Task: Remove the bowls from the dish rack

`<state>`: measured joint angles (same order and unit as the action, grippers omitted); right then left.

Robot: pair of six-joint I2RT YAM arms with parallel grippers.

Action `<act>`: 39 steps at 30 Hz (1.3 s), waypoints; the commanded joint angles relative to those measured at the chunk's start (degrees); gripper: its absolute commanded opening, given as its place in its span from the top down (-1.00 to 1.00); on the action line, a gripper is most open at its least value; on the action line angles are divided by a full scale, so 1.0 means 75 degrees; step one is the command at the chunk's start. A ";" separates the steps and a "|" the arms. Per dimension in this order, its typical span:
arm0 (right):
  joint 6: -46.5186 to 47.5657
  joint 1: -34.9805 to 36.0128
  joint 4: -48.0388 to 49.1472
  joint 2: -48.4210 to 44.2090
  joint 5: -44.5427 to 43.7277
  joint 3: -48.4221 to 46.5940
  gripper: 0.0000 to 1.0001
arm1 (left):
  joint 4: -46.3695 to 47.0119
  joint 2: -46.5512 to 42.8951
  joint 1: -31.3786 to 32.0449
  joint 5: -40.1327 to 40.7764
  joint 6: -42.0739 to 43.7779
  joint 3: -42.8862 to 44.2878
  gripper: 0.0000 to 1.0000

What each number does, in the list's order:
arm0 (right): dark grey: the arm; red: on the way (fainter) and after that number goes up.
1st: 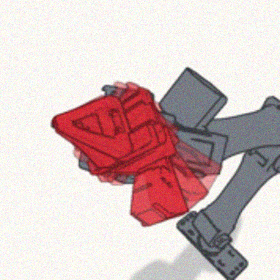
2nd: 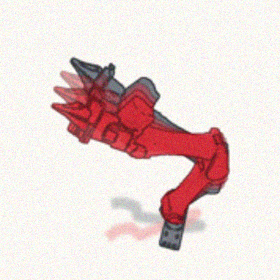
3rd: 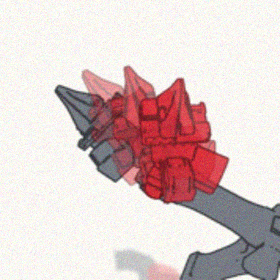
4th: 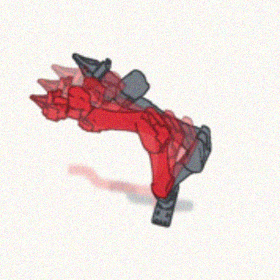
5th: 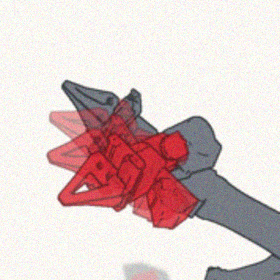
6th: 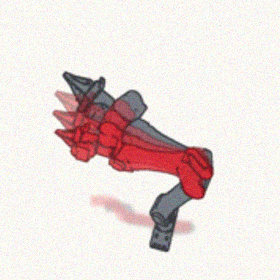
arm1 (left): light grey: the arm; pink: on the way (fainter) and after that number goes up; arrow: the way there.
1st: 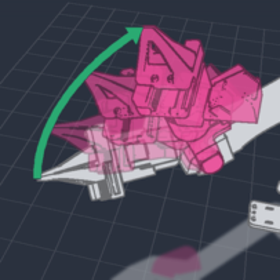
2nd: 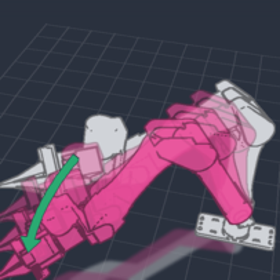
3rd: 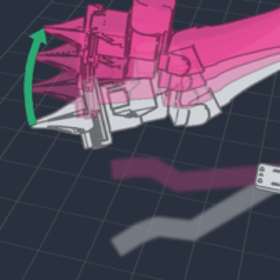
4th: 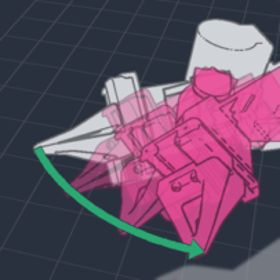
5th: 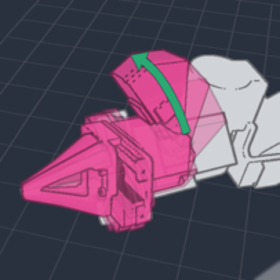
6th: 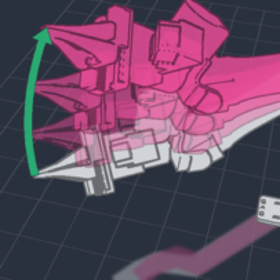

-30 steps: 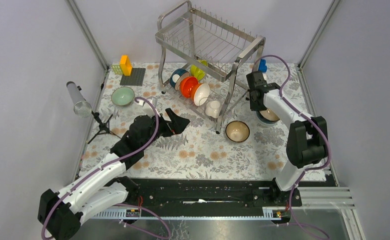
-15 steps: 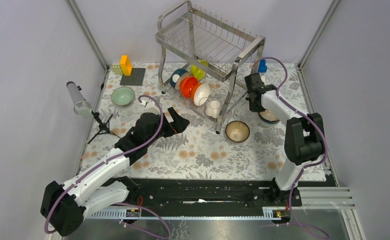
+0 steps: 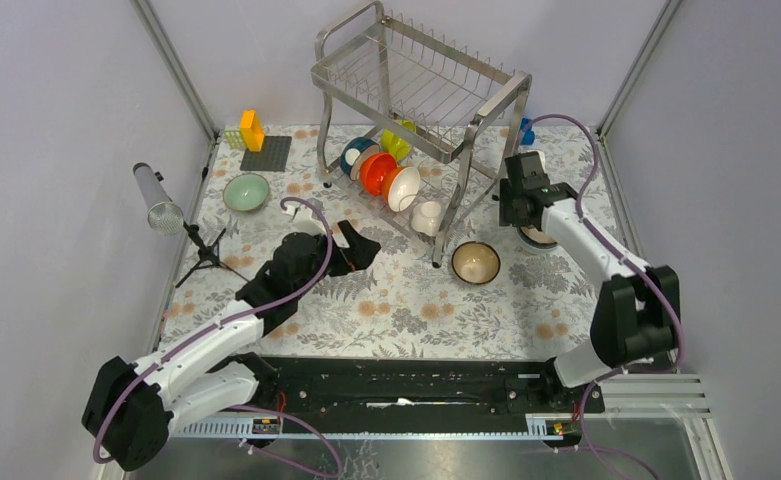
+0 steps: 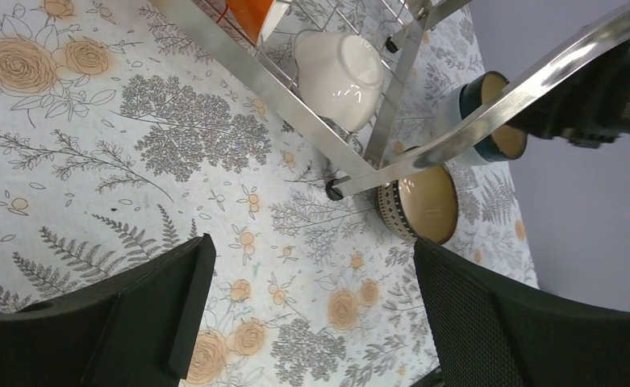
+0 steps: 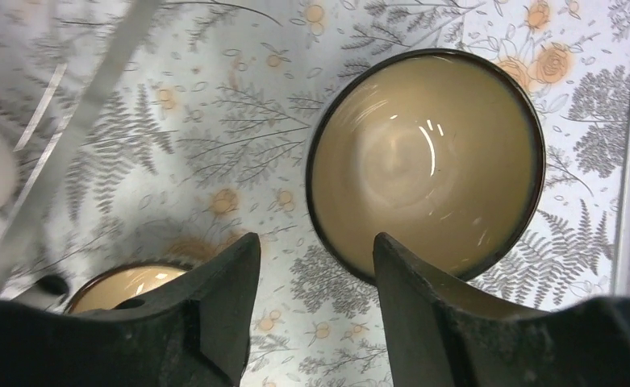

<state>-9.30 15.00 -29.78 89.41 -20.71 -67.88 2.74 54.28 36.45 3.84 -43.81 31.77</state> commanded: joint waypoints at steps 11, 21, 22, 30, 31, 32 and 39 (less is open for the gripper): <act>-0.0662 0.0015 0.3137 -0.3374 0.3860 0.2636 -0.48 | 0.3329 0.0646 0.0015 -0.0359 0.1507 -0.0998 -0.97; -0.1301 0.0009 0.4392 -0.4521 0.2653 0.3942 -0.99 | 0.4200 0.1510 0.0015 -0.0252 0.2023 -0.0940 -0.97; -0.1372 0.0005 0.4536 -0.4618 0.2632 0.4096 -1.00 | 0.4179 0.1555 0.0015 -0.0073 0.1983 -0.0847 -0.87; -0.1648 0.0015 0.4861 -0.5530 0.2376 0.4833 -0.99 | 0.3245 0.2322 0.0015 0.1121 0.2585 0.0523 -0.50; -0.1670 0.0015 0.4861 -0.5633 0.2375 0.4892 -0.99 | 0.3229 0.2437 0.0015 0.1174 0.2725 0.0647 -0.44; -0.1683 0.0015 0.4861 -0.5798 0.2391 0.4949 -0.99 | 0.3201 0.2566 0.0015 0.1212 0.2861 0.0784 -0.37; -0.1716 0.0009 0.4724 -0.6650 0.2445 0.5313 -0.99 | 0.3088 0.3564 0.0033 0.2120 0.3411 0.1711 -0.30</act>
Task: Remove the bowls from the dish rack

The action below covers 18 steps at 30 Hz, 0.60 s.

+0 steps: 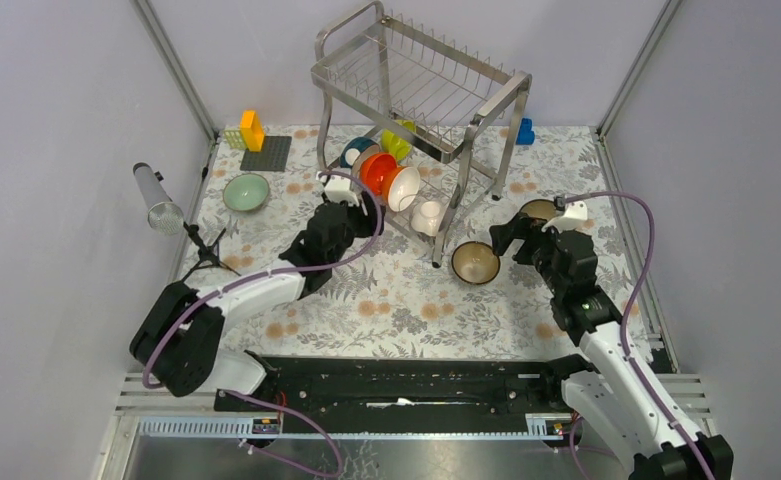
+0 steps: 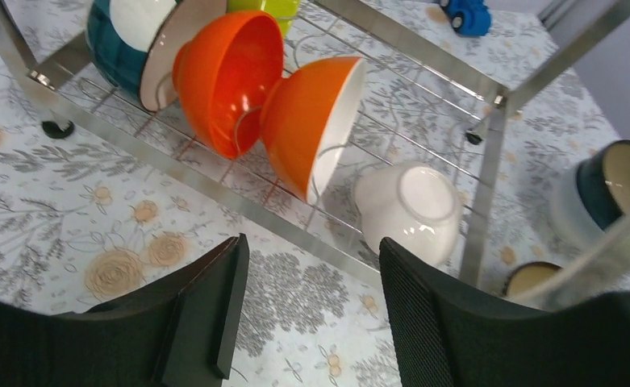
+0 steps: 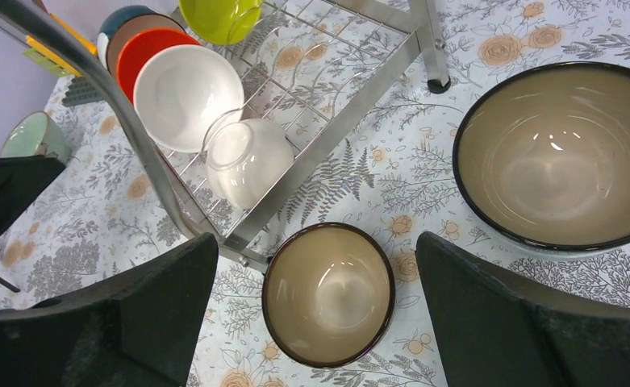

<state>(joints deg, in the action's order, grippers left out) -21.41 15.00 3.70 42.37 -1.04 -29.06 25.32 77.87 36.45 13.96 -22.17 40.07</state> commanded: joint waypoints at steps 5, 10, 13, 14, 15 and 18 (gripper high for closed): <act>-0.0197 0.0009 0.0233 -0.0518 -0.0264 0.0238 -0.99 | -0.0034 0.0973 0.0126 0.1396 0.0925 0.1213 -0.31; -0.0331 0.0016 0.0233 -0.0441 -0.0187 0.0314 -0.99 | -0.0025 0.1459 0.0323 0.1683 0.1302 0.1616 -0.34; -0.0355 0.0008 0.0336 -0.0388 -0.0156 0.0392 -0.99 | 0.0021 0.1837 0.0478 0.1891 0.1512 0.1901 -0.34; -0.0368 0.0014 0.0364 -0.0370 -0.0146 0.0407 -0.99 | 0.0031 0.1982 0.0513 0.1922 0.1541 0.2005 -0.34; -0.0377 0.0015 0.0381 -0.0341 -0.0145 0.0407 -0.99 | 0.0044 0.2109 0.0529 0.1939 0.1534 0.2104 -0.34; -0.0420 0.0007 0.0386 -0.0306 -0.0094 0.0409 -0.99 | 0.0171 0.2428 0.0541 0.2016 0.1433 0.2328 -0.34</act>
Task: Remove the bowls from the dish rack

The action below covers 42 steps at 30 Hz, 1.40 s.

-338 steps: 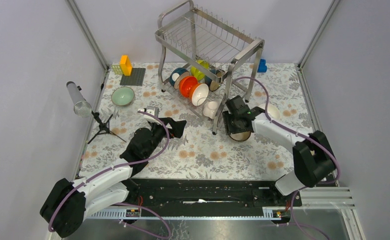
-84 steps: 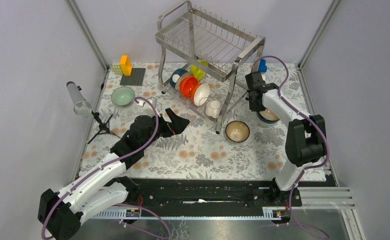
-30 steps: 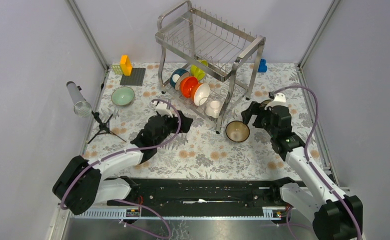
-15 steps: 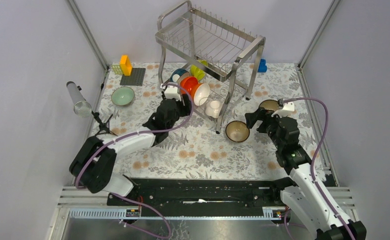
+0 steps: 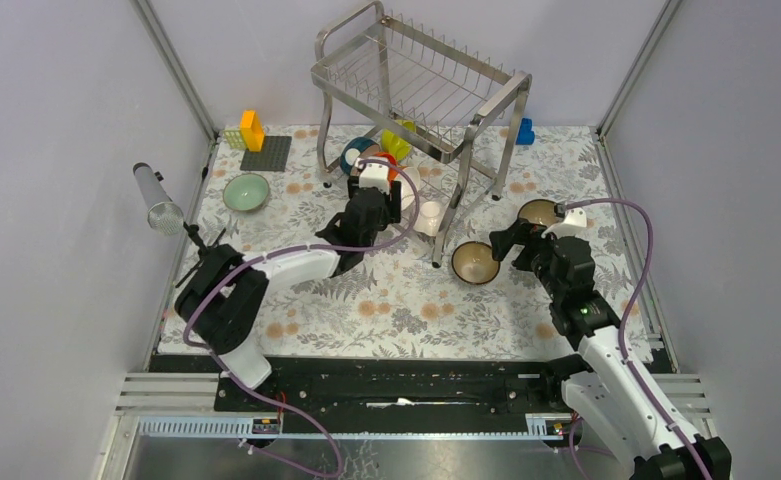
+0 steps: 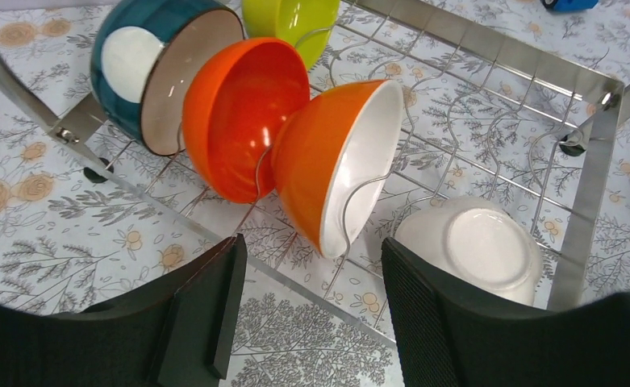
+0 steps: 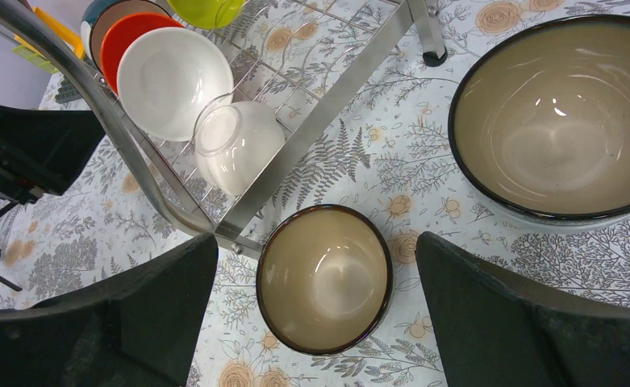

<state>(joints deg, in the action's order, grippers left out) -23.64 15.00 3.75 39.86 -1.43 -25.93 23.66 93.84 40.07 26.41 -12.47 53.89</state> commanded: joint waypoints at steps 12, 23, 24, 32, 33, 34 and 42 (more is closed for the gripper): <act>-0.0141 0.0015 0.0411 -0.0136 -0.0052 0.0107 -0.99 | 0.0960 0.1852 0.0242 0.1503 0.0952 0.1526 -0.31; -0.0145 0.0015 0.0425 -0.0174 -0.0194 0.0166 -0.99 | 0.3971 0.3839 0.1087 0.5643 0.5134 0.2760 0.08; -0.0147 0.0013 0.0426 -0.0179 -0.0191 0.0174 -0.99 | 0.4996 0.4136 0.1175 0.5932 0.6178 0.2832 0.13; -0.0147 0.0015 0.0455 -0.0164 -0.0190 0.0191 -0.99 | 0.9072 0.6083 0.1391 0.6872 1.0703 0.4383 0.34; -0.0142 0.0012 0.0456 -0.0163 -0.0182 0.0192 -0.99 | 0.9063 0.6035 0.1393 0.6899 1.0567 0.4340 0.33; -0.0147 0.0013 0.0461 -0.0159 -0.0168 0.0189 -0.99 | 0.9051 0.5981 0.1386 0.6907 1.0448 0.4282 0.32; -0.0137 0.0015 0.0526 -0.0165 -0.0049 0.0218 -0.99 | 0.9005 0.5758 0.1321 0.6980 1.0174 0.4062 0.14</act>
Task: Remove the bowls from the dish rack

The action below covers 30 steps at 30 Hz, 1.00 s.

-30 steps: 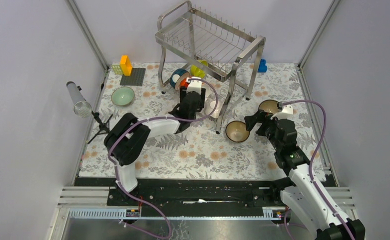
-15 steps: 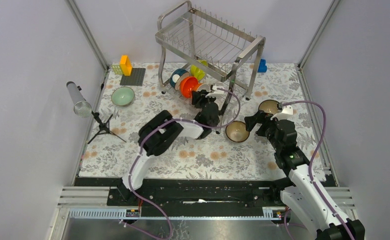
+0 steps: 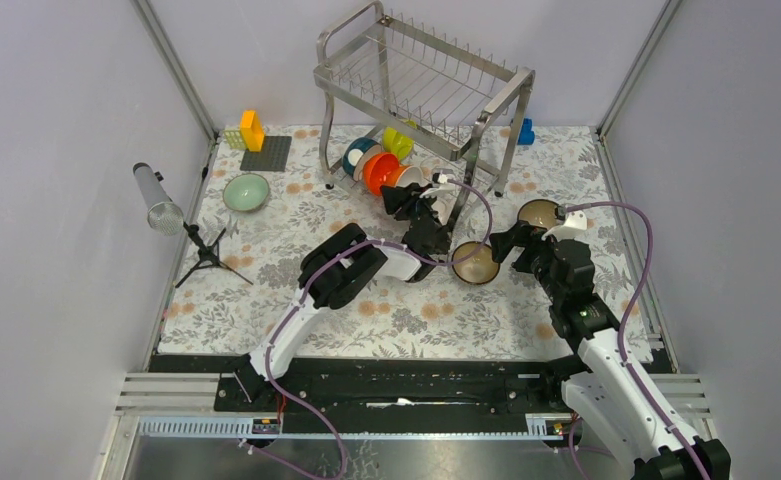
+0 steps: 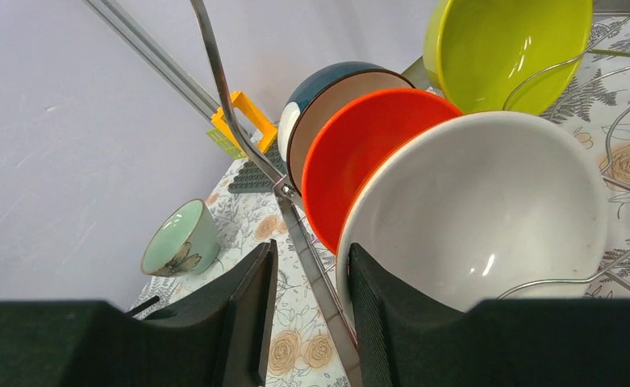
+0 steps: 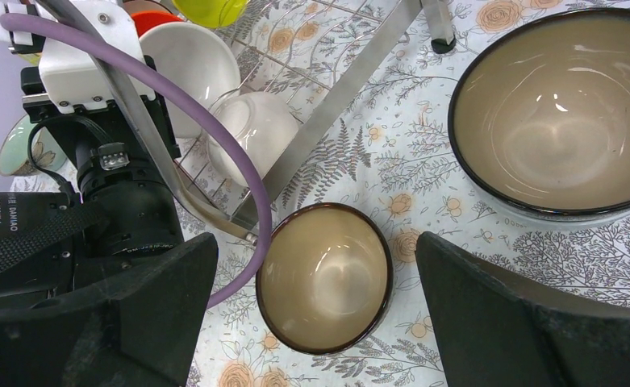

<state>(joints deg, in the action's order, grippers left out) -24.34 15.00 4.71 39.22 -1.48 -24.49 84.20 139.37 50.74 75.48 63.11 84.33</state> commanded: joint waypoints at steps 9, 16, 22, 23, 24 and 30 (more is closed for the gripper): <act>-0.0025 0.0015 0.0438 -0.0058 0.0033 0.0049 -0.99 | 0.0388 -0.0663 -0.0274 0.0390 -0.0414 -0.0369 0.30; -0.0028 0.0013 0.0453 -0.0024 0.0067 0.0036 -0.99 | 0.0585 -0.0749 -0.0440 0.0478 -0.0053 -0.0345 0.99; -0.0014 0.0012 0.0462 0.0010 0.0080 0.0031 -0.99 | 0.0685 -0.1013 -0.0455 0.0428 0.0252 -0.0349 1.00; -0.0013 0.0012 0.0462 0.0028 0.0084 0.0022 -0.99 | 0.0700 -0.1061 -0.0462 0.0410 0.0316 -0.0347 1.00; -0.0019 0.0009 0.0462 0.0038 0.0087 0.0021 -0.99 | 0.0780 -0.1120 -0.0464 0.0393 0.0404 -0.0354 1.00; -0.0005 0.0015 0.0470 0.0070 0.0094 0.0025 -0.99 | 0.0925 -0.1529 -0.0519 0.0345 0.0631 -0.0416 1.00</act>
<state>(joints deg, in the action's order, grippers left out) -24.34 15.00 5.56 39.59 -0.86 -24.45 84.55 134.10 47.94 77.03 65.80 81.54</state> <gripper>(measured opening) 0.994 0.061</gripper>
